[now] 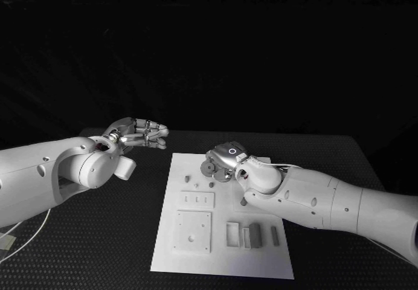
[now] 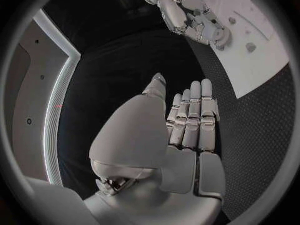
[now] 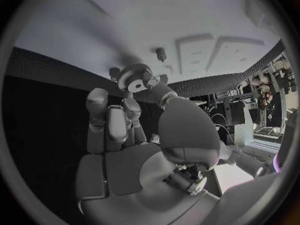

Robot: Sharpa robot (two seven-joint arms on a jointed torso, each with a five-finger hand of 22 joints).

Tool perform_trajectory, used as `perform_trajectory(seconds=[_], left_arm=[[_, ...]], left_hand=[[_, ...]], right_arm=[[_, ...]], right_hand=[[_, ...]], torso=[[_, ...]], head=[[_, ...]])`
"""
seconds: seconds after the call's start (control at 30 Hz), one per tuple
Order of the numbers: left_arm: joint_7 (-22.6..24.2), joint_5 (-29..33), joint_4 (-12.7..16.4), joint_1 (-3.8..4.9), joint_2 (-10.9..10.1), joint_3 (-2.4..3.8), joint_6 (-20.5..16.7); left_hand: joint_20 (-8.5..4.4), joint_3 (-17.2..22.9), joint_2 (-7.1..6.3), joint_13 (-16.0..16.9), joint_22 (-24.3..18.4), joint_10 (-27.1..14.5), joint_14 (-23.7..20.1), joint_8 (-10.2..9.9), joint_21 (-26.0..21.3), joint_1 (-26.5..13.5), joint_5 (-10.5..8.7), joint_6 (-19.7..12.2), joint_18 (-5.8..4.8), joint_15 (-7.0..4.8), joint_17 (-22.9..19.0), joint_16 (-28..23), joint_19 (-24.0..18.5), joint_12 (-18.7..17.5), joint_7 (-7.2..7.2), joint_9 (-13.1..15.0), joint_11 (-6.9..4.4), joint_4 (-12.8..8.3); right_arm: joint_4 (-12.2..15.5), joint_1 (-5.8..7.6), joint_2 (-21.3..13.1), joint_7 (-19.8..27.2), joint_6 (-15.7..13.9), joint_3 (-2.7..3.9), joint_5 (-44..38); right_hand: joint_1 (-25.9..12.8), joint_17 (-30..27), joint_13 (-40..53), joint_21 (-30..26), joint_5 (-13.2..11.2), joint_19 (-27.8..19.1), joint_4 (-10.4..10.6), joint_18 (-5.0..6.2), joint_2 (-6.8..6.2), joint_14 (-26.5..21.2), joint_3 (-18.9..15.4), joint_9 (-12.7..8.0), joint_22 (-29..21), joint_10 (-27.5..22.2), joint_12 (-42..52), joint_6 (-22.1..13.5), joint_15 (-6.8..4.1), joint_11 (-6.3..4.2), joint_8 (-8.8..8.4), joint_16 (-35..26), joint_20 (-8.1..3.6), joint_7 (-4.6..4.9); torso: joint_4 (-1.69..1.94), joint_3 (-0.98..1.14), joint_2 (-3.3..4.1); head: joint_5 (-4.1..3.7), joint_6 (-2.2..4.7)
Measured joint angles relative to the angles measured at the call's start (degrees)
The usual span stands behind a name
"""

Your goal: Assemble the parts on the task board

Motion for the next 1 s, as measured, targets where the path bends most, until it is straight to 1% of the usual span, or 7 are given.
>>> perform_trajectory(seconds=[0.43,0.63,0.87,1.0], left_arm=[[0.0,0.0,0.0,0.01,0.0,0.01,0.0],[0.0,0.0,0.0,0.02,-0.1,0.01,0.0],[0.0,-0.1,0.0,0.02,0.0,0.01,0.0],[0.0,-0.1,0.0,0.02,0.0,0.01,0.0]], left_hand=[[0.0,0.0,0.0,0.0,0.0,0.0,0.0,0.0,0.0,0.0,0.0,0.0,-0.02,0.0,0.1,0.0,0.0,0.0,0.0,0.0,0.0,0.0],[0.0,0.0,0.0,0.0,0.0,0.0,0.0,0.0,-0.2,0.0,0.0,0.0,-0.03,0.0,0.1,0.0,0.0,0.0,0.0,0.0,0.0,0.0],[0.0,0.0,0.0,0.0,0.0,0.0,0.0,0.0,-0.2,0.0,0.0,0.0,-0.05,0.0,0.1,0.0,0.0,0.0,0.0,0.0,0.0,0.0],[0.0,0.0,0.0,0.0,0.0,0.0,0.0,0.0,-0.2,0.0,0.0,0.0,0.12,0.0,0.2,-0.2,0.0,0.0,0.0,0.0,0.0,0.0]], right_arm=[[-0.6,-0.03,0.4,-0.1,0.3,-0.12,-0.1],[-1.2,-0.03,0.8,-0.1,0.4,-0.13,-0.1],[-2.3,-0.03,1.6,-0.1,0.4,-0.49,-0.1],[-2.7,-0.04,1.8,-0.1,0.5,-0.52,-0.1]], right_hand=[[0.0,0.0,-0.1,0.0,0.0,0.0,-0.1,0.01,0.0,0.0,0.2,0.0,0.0,0.0,-0.1,0.0,0.01,0.0,-0.05,0.0,0.0,-0.01],[0.0,-0.1,-0.2,0.0,0.0,0.0,0.0,0.01,0.0,0.0,0.3,0.0,0.0,0.0,-0.2,0.0,0.01,0.0,-0.21,0.0,0.01,-0.01],[0.0,-0.2,-0.2,0.0,0.0,0.0,0.0,0.01,0.0,0.0,0.3,0.0,0.0,0.0,-0.2,0.0,0.02,0.0,-0.34,0.0,0.01,-0.01],[0.0,-0.3,-0.4,0.0,0.0,0.1,0.0,0.01,0.01,0.0,0.3,-0.1,0.0,0.0,-0.5,0.0,0.02,0.0,-0.38,-0.2,0.09,-0.01]], torso=[[-0.03,-0.01,-0.01],[-0.06,0.03,-0.01],[-0.04,0.07,-0.01],[-0.03,0.08,-0.01]], head=[[0.23,-0.03],[0.26,-0.12],[0.29,-0.17],[0.34,-0.22]])
